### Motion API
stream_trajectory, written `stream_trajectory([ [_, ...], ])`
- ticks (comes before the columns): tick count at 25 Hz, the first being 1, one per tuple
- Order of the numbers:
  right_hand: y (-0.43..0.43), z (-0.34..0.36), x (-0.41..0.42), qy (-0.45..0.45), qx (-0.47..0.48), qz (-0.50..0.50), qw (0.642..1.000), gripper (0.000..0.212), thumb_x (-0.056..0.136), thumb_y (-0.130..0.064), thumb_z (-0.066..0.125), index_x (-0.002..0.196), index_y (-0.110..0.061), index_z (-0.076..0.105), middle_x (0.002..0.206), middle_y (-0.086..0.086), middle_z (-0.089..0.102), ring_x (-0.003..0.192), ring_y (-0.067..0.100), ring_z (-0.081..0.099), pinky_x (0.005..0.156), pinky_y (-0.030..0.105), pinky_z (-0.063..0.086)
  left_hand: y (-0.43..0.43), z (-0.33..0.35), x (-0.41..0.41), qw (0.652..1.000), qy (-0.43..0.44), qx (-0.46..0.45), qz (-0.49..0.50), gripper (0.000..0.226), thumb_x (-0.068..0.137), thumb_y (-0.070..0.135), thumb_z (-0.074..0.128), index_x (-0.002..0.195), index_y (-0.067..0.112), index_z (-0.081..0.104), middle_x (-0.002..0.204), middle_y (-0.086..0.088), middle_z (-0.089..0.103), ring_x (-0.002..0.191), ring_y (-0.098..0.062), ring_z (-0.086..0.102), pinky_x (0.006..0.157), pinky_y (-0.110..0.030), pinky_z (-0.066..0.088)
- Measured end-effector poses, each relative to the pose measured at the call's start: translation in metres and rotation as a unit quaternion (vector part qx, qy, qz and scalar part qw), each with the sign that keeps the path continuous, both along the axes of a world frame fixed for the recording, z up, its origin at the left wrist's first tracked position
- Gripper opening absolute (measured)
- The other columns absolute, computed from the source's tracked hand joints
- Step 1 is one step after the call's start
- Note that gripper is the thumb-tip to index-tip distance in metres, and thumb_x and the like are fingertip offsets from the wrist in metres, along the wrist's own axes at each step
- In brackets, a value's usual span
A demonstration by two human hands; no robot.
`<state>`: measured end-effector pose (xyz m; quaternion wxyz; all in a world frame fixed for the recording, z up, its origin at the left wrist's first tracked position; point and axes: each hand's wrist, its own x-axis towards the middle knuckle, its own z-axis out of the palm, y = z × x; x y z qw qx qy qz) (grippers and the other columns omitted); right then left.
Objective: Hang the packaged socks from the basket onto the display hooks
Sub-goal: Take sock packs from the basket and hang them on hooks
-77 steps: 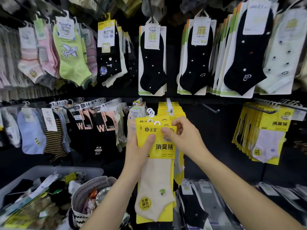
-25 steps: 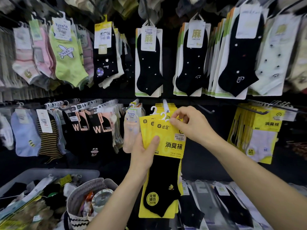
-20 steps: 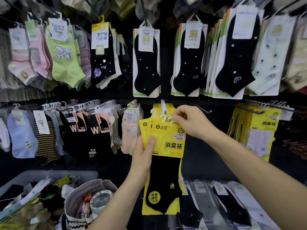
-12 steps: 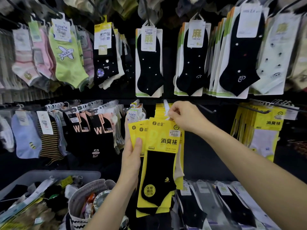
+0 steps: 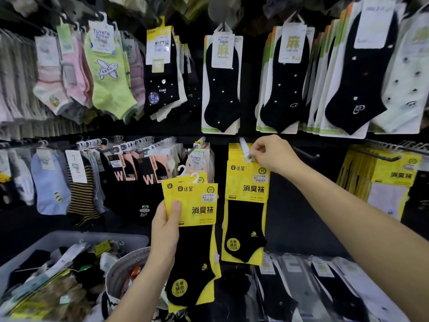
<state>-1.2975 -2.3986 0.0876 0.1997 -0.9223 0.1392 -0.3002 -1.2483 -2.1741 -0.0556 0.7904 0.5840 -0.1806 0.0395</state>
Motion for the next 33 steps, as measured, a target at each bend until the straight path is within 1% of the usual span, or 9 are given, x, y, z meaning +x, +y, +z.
stream_trajectory([
  [5,0.013,-0.009,-0.021,-0.132,-0.012,0.060,0.989,0.009,0.084,-0.031,0.061,0.078,-0.025,0.062,0.072,-0.013,0.058,0.068,0.002,0.052,0.065,0.023,0.043,-0.009,0.011,-0.010,0.997,-0.068,0.009,-0.030,0.020,0.087,0.036,0.053,0.101,0.026,0.062,0.100,-0.005,0.072,0.091,-0.024,0.069,0.076,-0.038,0.057],
  [8,0.033,-0.018,-0.038,-0.078,-0.038,0.136,0.987,0.013,0.083,-0.039,0.061,0.077,-0.027,0.063,0.071,-0.016,0.058,0.068,-0.001,0.053,0.062,0.011,0.038,-0.028,0.015,-0.020,0.995,-0.085,0.008,-0.044,0.026,0.079,0.040,0.057,0.101,0.027,0.064,0.095,0.002,0.074,0.085,-0.018,0.070,0.065,-0.025,0.056],
  [14,0.012,-0.020,-0.048,-0.047,0.043,0.143,0.988,0.008,0.085,-0.023,0.065,0.077,-0.023,0.066,0.073,-0.014,0.059,0.069,0.002,0.053,0.065,0.018,0.042,-0.058,0.019,-0.036,0.987,-0.126,0.012,-0.098,0.021,0.084,0.032,0.055,0.093,0.047,0.068,0.100,0.003,0.073,0.090,-0.017,0.070,0.072,-0.030,0.058],
  [18,0.004,-0.017,-0.048,0.007,0.025,0.137,0.990,0.018,0.091,-0.023,0.057,0.074,-0.029,0.056,0.075,-0.011,0.056,0.067,0.004,0.050,0.060,0.019,0.040,-0.071,0.016,-0.036,0.989,-0.113,0.011,-0.090,0.016,0.088,0.029,0.055,0.099,0.028,0.067,0.096,0.008,0.074,0.091,-0.018,0.070,0.073,-0.028,0.057],
  [22,-0.001,-0.005,-0.040,-0.010,0.011,0.101,0.995,0.018,0.094,-0.023,0.048,0.088,-0.012,0.061,0.082,0.001,0.061,0.071,0.014,0.052,0.065,0.031,0.045,-0.071,0.017,-0.028,0.992,-0.100,0.000,-0.076,0.029,0.099,0.025,0.042,0.102,0.043,0.065,0.106,0.008,0.071,0.104,-0.020,0.065,0.088,-0.033,0.054],
  [24,-0.003,0.004,-0.032,-0.001,0.009,0.091,0.996,0.024,0.094,-0.022,0.047,0.093,-0.004,0.062,0.084,0.009,0.062,0.069,0.016,0.050,0.064,0.032,0.044,-0.063,0.012,-0.016,0.996,-0.083,0.007,-0.031,0.028,0.098,0.029,0.042,0.120,0.029,0.060,0.117,0.002,0.067,0.113,-0.022,0.060,0.095,-0.038,0.050],
  [28,-0.003,0.011,-0.017,0.012,-0.007,0.068,0.998,0.029,0.094,-0.020,0.045,0.096,0.003,0.061,0.080,0.011,0.060,0.064,0.016,0.048,0.060,0.029,0.042,-0.037,0.000,0.000,0.997,-0.048,0.018,0.049,0.020,0.096,0.034,0.045,0.092,0.025,0.063,0.086,0.009,0.071,0.084,-0.008,0.067,0.066,-0.017,0.050],
  [30,-0.003,0.007,-0.011,0.022,-0.012,0.066,0.998,0.030,0.093,-0.016,0.045,0.094,0.008,0.062,0.078,0.008,0.066,0.057,0.017,0.047,0.055,0.028,0.040,-0.025,-0.003,0.003,0.997,-0.043,0.024,0.064,0.021,0.096,0.034,0.045,0.089,0.024,0.062,0.083,0.010,0.071,0.076,0.000,0.066,0.064,-0.017,0.048],
  [33,-0.003,-0.002,-0.003,0.023,0.000,0.050,0.998,0.026,0.091,-0.011,0.046,0.089,0.007,0.065,0.066,-0.017,0.056,0.055,0.018,0.047,0.047,0.025,0.038,-0.012,-0.002,0.003,0.995,-0.052,0.031,0.077,0.025,0.096,0.034,0.045,0.087,0.018,0.061,0.083,0.006,0.069,0.075,-0.003,0.064,0.065,-0.018,0.047],
])
